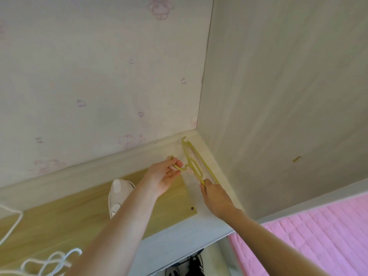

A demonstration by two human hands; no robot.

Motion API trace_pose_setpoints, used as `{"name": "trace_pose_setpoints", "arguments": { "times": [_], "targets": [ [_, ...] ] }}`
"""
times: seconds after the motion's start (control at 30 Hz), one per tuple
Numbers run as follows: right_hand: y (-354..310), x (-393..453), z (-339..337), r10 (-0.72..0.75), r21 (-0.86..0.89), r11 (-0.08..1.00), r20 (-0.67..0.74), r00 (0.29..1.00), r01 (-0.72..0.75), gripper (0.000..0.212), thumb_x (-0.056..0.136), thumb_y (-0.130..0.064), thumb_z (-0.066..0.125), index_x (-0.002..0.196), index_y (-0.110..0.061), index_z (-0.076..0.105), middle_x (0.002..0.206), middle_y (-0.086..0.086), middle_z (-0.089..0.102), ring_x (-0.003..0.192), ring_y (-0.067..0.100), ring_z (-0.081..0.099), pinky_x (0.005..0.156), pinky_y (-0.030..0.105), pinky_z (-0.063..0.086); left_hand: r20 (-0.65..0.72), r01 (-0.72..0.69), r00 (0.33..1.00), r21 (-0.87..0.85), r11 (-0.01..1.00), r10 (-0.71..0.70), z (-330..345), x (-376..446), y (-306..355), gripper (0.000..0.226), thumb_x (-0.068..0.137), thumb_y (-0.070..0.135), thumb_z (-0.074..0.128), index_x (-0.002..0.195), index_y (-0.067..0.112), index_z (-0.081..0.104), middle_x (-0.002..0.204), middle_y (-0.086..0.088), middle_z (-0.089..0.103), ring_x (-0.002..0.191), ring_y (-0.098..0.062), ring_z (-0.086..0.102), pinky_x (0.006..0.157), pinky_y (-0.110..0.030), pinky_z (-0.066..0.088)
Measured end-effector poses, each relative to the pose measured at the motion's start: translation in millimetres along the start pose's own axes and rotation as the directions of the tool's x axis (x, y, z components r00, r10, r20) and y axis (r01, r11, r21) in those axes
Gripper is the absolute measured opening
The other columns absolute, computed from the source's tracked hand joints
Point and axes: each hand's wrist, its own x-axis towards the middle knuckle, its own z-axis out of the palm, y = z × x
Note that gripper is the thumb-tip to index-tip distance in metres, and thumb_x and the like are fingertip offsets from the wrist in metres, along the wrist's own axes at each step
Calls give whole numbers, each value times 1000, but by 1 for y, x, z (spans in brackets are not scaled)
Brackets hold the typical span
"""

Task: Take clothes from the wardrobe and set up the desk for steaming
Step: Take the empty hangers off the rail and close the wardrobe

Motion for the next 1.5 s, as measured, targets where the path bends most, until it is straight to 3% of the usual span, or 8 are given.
{"name": "trace_pose_setpoints", "arguments": {
  "times": [0.1,0.27,0.5,0.6,0.73,0.87,1.1,1.5],
  "targets": [
    [7,6,12,2,19,1000,31,1000,-3,30,102,-36,30,99,-11,47,83,13,63,77,33,61,59,34,39,-36,25,999,34,999,-23,-13,13,-10,15,93,1,53,81,5,61,63,-7,67,80,-21,63,86,-34,48],
    [15,14,25,-14,175,984,202,979,-22,10,99,-26,39,98,-16,36,65,0,47,60,26,49,54,34,36,-194,88,978,79,993,-71,-28,31,-22,14,88,-8,56,81,4,58,75,-12,59,70,-21,59,71,-33,50],
    [24,22,39,-59,67,997,253,966,43,18,94,-11,43,111,-7,48,100,15,59,90,33,57,70,36,43,-264,103,964,395,913,5,-48,50,-39,15,84,-9,60,75,2,57,70,-13,54,59,-20,54,43,-21,49],
    [25,27,41,-77,10,997,253,965,77,18,92,-11,46,109,-7,53,105,13,56,95,31,57,75,37,45,-290,126,957,440,889,8,-56,58,-44,12,82,-11,61,75,-2,57,72,-16,56,61,-22,57,51,-26,53],
    [25,33,43,-72,-25,996,270,960,82,15,94,-11,44,105,-10,54,102,11,58,93,29,59,71,34,43,-333,144,943,446,884,14,-65,69,-50,16,80,-11,63,93,-5,56,84,-19,58,73,-28,62,83,-45,57],
    [23,40,45,-43,-122,990,225,973,72,26,94,-7,42,118,-11,50,114,9,54,97,30,59,70,36,45,-356,123,933,437,891,46,-63,76,-50,33,80,-11,64,109,0,53,98,-18,58,89,-32,65,79,-44,58],
    [18,43,42,38,-414,910,152,988,28,41,91,-1,47,130,-9,39,120,8,49,108,24,55,74,32,49,-358,127,930,518,846,79,-59,90,-51,33,79,-8,63,109,5,62,88,-13,64,78,-27,68,78,-44,59],
    [13,28,51,41,-421,907,146,988,25,35,90,-5,50,124,-6,42,120,9,51,106,25,55,74,33,50,-362,80,909,639,765,207,-67,86,-55,38,74,-2,69,107,13,58,91,-5,63,90,-28,65,80,-45,58]
  ]
}}
